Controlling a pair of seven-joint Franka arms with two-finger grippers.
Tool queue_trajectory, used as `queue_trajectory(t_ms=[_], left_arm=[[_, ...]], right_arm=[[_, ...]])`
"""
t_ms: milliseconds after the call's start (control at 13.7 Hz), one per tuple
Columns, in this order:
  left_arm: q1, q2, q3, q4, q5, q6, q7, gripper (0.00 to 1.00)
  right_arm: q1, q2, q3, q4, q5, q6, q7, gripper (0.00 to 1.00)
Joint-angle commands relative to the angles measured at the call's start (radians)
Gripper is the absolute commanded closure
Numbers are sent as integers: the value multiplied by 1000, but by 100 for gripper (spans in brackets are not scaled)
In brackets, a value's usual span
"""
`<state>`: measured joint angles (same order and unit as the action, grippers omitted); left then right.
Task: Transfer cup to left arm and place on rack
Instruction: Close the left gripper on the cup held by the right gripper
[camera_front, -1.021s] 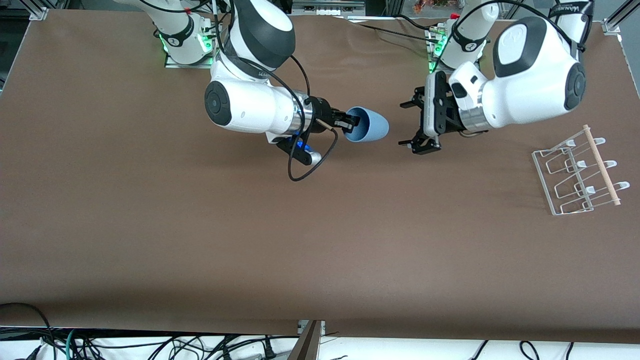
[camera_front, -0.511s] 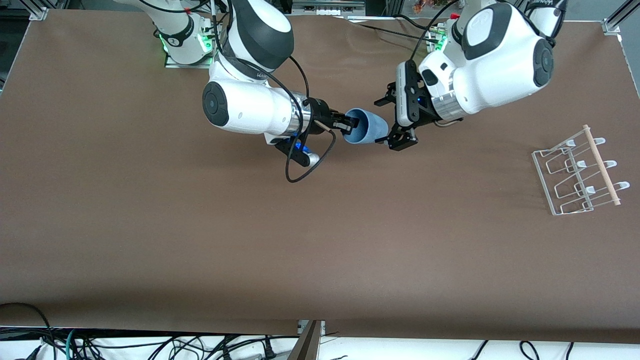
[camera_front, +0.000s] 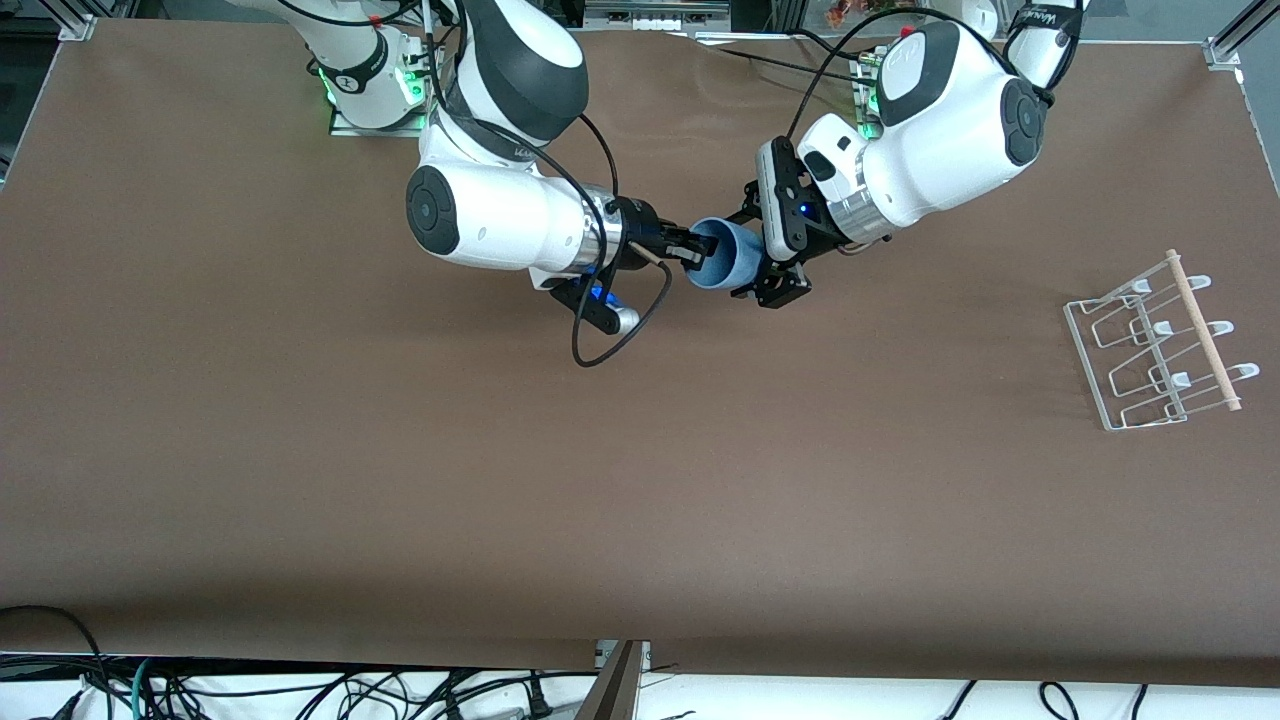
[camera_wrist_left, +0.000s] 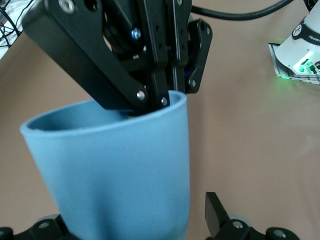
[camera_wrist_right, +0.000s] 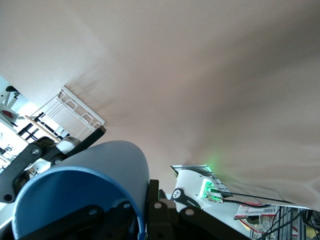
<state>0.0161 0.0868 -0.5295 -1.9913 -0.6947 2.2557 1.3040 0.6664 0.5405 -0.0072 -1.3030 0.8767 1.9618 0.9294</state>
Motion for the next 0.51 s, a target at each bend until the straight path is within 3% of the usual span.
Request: queue_trajectory(t_ms=[0,292,365,438], left_arm=[[5,4,-41,-15,-29,51,9,8],[4,8,-73,-11,-65,85,-46,44],[2,10,-73,-9,-65,85,-46,55],[2,10,-73,-6,-63,84,-46,87]], right_arm=[[-4,-1,6,22,30,15,5,100],[-4,-1,6,22,31,15,14,100],[-4,-1,6,21,45,15,12,88],[-5,-1,3,21,73,14,6,74]])
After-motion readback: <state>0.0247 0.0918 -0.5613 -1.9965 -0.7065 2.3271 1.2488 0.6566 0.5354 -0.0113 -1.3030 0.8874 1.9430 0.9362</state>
